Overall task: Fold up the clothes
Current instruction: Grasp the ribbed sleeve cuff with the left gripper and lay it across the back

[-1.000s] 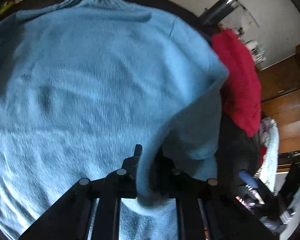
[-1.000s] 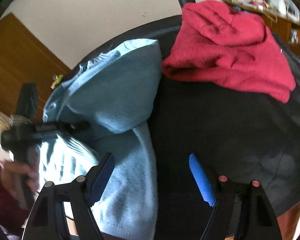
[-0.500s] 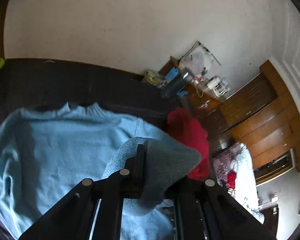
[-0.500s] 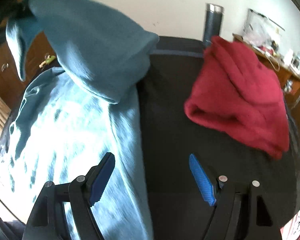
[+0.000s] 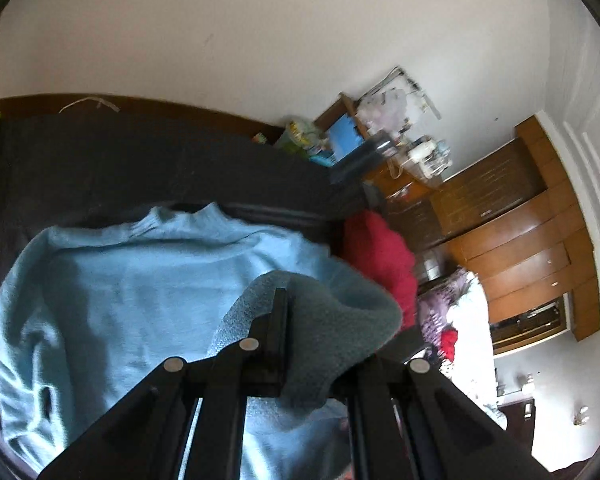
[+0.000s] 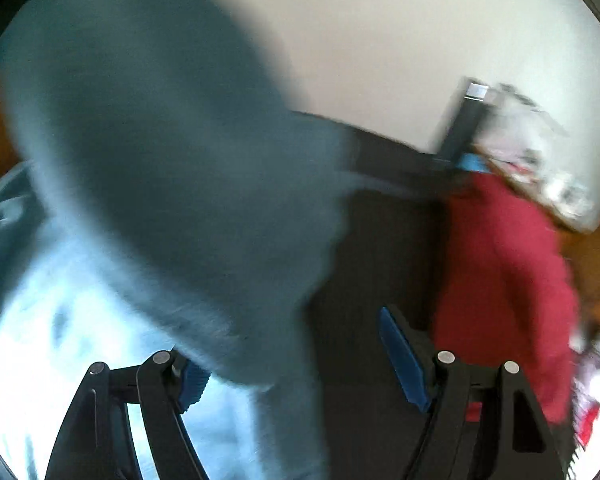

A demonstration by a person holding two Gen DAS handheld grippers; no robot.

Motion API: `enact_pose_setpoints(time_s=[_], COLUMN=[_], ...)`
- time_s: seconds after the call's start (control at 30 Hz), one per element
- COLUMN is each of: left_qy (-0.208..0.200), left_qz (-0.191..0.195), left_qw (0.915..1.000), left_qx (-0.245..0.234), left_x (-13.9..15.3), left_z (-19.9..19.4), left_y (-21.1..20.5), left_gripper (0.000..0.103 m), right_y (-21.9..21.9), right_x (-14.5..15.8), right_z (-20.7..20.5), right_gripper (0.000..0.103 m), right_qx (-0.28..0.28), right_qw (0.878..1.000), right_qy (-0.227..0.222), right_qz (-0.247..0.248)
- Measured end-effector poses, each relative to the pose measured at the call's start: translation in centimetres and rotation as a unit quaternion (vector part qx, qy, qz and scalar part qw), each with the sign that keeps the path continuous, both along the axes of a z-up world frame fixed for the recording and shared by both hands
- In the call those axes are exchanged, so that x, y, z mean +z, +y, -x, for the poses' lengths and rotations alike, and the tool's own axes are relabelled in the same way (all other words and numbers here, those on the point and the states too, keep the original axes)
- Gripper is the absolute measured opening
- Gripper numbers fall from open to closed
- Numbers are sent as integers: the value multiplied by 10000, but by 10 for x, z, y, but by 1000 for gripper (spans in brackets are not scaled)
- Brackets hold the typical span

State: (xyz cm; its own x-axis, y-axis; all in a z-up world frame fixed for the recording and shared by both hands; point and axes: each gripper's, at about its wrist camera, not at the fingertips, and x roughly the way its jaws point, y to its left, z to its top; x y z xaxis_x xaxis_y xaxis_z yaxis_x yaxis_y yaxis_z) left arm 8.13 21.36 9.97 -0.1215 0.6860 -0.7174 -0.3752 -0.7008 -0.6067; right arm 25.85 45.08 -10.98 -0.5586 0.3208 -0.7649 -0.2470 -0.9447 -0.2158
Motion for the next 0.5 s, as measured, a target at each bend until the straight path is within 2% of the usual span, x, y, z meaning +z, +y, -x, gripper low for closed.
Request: enact_pose_setpoints(time_s=[0.03, 0.1, 0.17, 0.2, 0.27, 0.3, 0.37, 0.4, 0.43, 0.5], left_qy=[-132, -558, -1007, -1191, -1405, -1472, -1533, -1559, -1548, -1498], left_qz=[78, 242, 446, 623, 1037, 1286, 1580, 1709, 1748, 1761], left_qw=[9999, 9980, 9932, 9894, 9816, 9773, 9718, 9692, 9688, 9697], left_qx=[-52, -177, -369, -545, -766, -821, -842, -847, -831, -784], left_x=[-10, -42, -78, -99, -131, -145, -160, -166, -168, -167], left_z=[5, 17, 26, 30, 36, 39, 45, 47, 48, 47], left_y=[-3, -5, 0, 6, 15, 18, 18, 17, 15, 8], left_gripper=[9, 9, 9, 9, 16, 21, 43, 64, 75, 78], right_y=[11, 44, 67, 73, 75, 74, 73, 72, 71, 70], right_x=[1, 4, 4, 2, -4, -8, -14, -16, -18, -18], right_z=[1, -9, -17, -19, -17, -18, -18, -18, -18, -17], right_gripper=[79, 79, 81, 81, 81, 81, 81, 81, 81, 81], right_qx=[-328, -881, -1102, -1150, -1170, -1144, -1049, -972, -894, -630], right_qw=[9993, 9961, 9937, 9931, 9929, 9930, 9935, 9940, 9944, 9962], right_qy=[13, 63, 40, -42, -194, -297, -434, -493, -553, -589], right_qz=[-149, -40, 198, 216, 66, -24, -95, -119, -142, -107])
